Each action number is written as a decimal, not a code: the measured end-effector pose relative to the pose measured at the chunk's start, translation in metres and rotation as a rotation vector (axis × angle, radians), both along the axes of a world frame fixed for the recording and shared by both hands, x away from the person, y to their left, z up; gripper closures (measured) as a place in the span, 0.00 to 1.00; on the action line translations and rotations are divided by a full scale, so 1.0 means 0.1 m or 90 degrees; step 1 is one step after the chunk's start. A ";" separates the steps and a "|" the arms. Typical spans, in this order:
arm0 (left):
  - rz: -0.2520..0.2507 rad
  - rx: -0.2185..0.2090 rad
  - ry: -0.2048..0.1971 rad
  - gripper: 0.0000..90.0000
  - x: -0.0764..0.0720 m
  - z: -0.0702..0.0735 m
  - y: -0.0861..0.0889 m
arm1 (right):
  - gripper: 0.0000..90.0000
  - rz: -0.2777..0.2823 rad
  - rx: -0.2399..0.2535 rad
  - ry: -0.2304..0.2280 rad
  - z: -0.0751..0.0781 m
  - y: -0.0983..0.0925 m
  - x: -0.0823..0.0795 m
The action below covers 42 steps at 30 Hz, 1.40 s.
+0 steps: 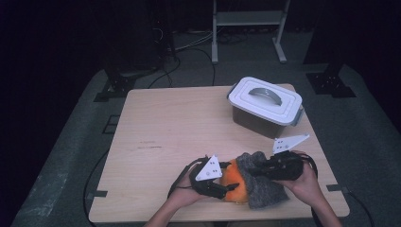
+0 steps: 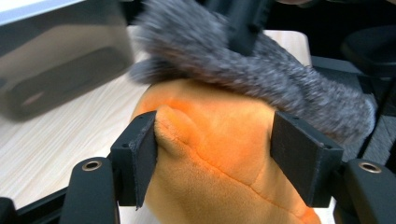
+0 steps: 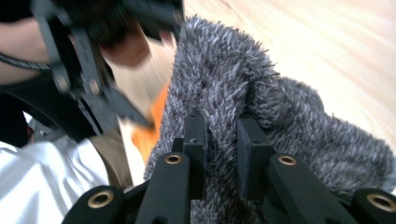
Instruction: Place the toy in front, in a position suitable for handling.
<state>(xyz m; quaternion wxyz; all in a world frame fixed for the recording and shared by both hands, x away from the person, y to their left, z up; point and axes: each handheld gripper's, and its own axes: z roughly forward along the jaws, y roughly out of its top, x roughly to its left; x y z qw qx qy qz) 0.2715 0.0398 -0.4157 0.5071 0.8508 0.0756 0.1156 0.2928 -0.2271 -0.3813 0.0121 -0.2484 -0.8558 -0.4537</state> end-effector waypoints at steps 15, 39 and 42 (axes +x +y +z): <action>-0.013 0.017 -0.005 0.33 -0.03 -0.01 -0.06 | 0.84 0.031 -0.011 0.010 0.04 0.06 -0.03; 0.020 -0.019 -0.036 0.34 0.07 0.15 0.18 | 0.84 -0.053 -0.019 -0.005 -0.14 -0.06 0.09; 0.009 0.033 -0.054 0.40 0.06 0.08 0.12 | 0.84 -0.060 -0.017 -0.018 -0.14 0.00 0.10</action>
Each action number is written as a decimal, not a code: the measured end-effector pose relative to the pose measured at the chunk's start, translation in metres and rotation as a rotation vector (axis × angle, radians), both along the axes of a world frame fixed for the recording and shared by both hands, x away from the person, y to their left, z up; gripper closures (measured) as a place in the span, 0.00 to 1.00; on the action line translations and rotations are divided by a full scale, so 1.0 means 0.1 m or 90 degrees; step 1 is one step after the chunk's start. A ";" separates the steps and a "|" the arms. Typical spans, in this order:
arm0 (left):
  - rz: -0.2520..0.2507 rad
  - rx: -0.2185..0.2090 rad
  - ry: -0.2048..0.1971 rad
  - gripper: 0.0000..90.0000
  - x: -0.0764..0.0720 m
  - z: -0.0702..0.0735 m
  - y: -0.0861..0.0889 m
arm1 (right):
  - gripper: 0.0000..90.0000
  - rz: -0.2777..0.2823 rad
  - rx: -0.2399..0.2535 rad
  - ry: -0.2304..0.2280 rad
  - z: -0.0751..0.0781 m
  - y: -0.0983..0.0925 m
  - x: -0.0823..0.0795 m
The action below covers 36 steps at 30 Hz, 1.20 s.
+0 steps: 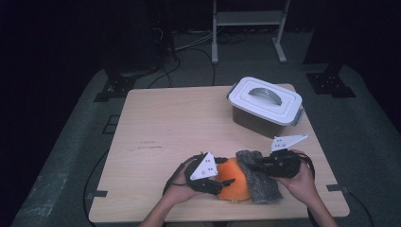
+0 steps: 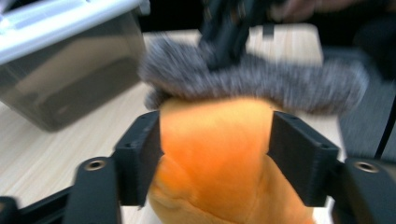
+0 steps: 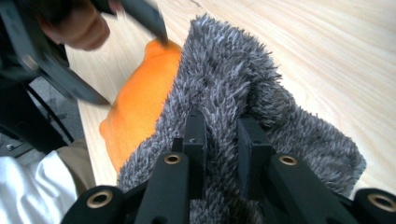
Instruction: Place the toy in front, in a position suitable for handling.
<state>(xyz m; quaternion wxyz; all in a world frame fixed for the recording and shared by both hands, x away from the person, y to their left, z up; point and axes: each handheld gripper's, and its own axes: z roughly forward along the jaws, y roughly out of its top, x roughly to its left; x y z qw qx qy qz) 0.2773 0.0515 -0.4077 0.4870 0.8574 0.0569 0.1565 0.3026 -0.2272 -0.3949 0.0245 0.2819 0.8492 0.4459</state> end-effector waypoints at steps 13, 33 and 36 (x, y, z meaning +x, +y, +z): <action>0.110 -0.029 0.094 0.45 0.30 -0.21 0.20 | 0.83 0.049 0.005 -0.035 0.09 0.19 -0.17; 0.107 -0.031 0.115 0.44 0.35 -0.26 0.27 | 0.84 -0.010 -0.015 -0.015 -0.04 -0.07 -0.05; 0.103 -0.031 0.117 0.44 0.35 -0.26 0.28 | 0.84 0.007 -0.018 0.006 -0.09 -0.05 -0.03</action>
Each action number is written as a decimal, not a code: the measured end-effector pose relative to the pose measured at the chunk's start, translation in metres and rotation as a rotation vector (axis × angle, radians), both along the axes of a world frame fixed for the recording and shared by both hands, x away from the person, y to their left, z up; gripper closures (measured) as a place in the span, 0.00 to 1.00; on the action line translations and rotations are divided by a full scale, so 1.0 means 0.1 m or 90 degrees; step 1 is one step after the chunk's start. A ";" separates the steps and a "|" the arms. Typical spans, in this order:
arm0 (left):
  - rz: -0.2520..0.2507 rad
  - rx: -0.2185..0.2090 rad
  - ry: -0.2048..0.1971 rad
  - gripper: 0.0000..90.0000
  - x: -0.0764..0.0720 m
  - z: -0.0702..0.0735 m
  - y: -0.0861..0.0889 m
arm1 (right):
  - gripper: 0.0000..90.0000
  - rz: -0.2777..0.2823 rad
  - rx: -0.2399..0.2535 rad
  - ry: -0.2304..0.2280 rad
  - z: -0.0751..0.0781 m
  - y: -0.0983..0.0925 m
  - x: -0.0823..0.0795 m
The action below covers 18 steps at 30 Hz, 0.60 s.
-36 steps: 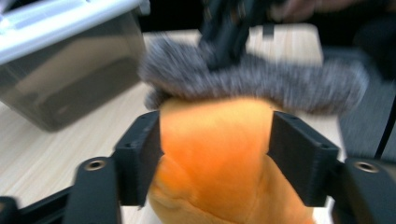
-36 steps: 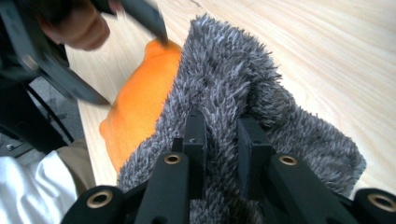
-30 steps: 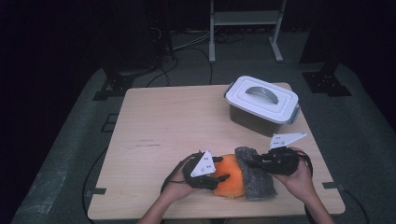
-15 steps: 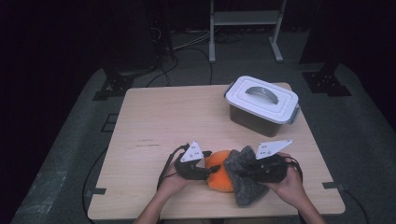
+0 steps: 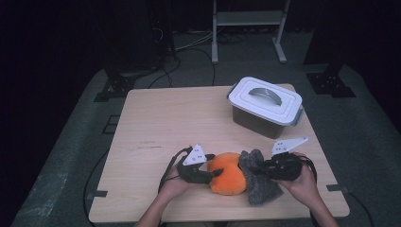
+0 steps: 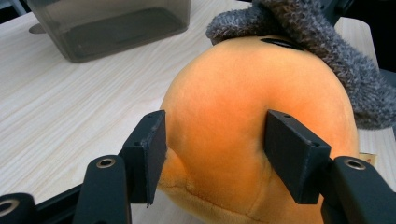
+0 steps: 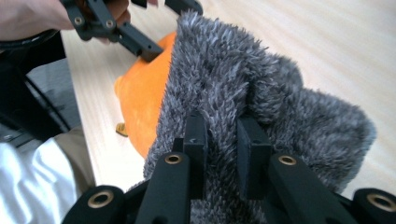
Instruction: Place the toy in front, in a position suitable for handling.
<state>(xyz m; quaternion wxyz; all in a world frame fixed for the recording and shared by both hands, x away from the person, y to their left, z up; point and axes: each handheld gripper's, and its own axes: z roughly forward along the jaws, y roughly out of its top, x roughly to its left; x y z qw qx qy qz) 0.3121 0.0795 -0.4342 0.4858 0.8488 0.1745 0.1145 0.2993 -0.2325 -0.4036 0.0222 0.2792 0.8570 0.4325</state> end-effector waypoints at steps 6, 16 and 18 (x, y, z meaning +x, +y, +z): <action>-0.004 -0.002 0.000 0.43 -0.01 0.00 0.00 | 0.84 -0.006 -0.018 0.048 -0.11 -0.13 0.08; -0.022 0.004 -0.004 0.43 -0.04 0.00 -0.01 | 0.84 -0.005 0.034 0.032 -0.02 -0.09 0.10; -0.026 0.003 0.002 0.43 -0.03 0.00 0.00 | 0.83 0.003 0.031 0.044 -0.06 -0.08 0.10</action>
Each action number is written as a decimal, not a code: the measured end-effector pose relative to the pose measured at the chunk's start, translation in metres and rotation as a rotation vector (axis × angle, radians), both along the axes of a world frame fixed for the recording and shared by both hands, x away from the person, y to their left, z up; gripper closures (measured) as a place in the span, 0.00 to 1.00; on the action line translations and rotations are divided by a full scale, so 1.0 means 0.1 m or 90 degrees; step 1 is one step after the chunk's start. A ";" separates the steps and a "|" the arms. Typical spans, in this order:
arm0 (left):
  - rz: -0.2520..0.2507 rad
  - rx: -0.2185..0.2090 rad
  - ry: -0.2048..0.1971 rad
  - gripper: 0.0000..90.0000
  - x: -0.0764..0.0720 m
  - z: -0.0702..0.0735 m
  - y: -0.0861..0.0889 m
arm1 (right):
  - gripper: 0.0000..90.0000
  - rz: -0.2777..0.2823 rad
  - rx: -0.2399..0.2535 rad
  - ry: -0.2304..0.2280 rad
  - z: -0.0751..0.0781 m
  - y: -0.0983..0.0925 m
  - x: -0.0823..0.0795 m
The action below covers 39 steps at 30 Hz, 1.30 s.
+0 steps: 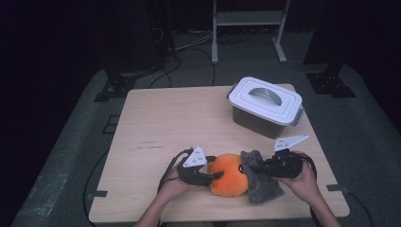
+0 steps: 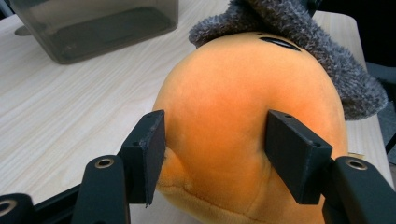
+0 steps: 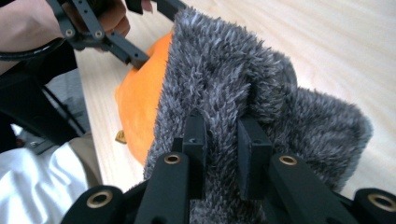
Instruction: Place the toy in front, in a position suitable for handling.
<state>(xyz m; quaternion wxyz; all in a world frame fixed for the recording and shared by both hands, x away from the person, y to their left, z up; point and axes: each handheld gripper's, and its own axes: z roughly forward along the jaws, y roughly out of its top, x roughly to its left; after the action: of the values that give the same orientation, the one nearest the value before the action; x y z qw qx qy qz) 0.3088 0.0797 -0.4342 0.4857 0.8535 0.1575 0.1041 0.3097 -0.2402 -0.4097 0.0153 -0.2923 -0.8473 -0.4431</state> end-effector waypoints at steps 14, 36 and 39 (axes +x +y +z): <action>-0.014 -0.007 -0.001 0.41 -0.04 0.01 -0.02 | 0.83 -0.008 0.030 -0.021 0.11 0.01 -0.02; -0.041 -0.011 0.090 0.16 -0.01 0.07 -0.12 | 0.83 0.119 -0.024 0.035 -0.04 0.13 -0.13; -0.047 0.002 0.081 0.27 -0.03 0.06 -0.13 | 0.83 0.119 -0.028 0.028 -0.02 0.12 -0.13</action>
<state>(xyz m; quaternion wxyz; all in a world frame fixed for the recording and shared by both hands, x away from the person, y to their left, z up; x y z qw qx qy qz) 0.3053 0.0668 -0.4279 0.4770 0.8643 0.1560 0.0319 0.2964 -0.2284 -0.4114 0.0688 -0.2223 -0.8798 -0.4145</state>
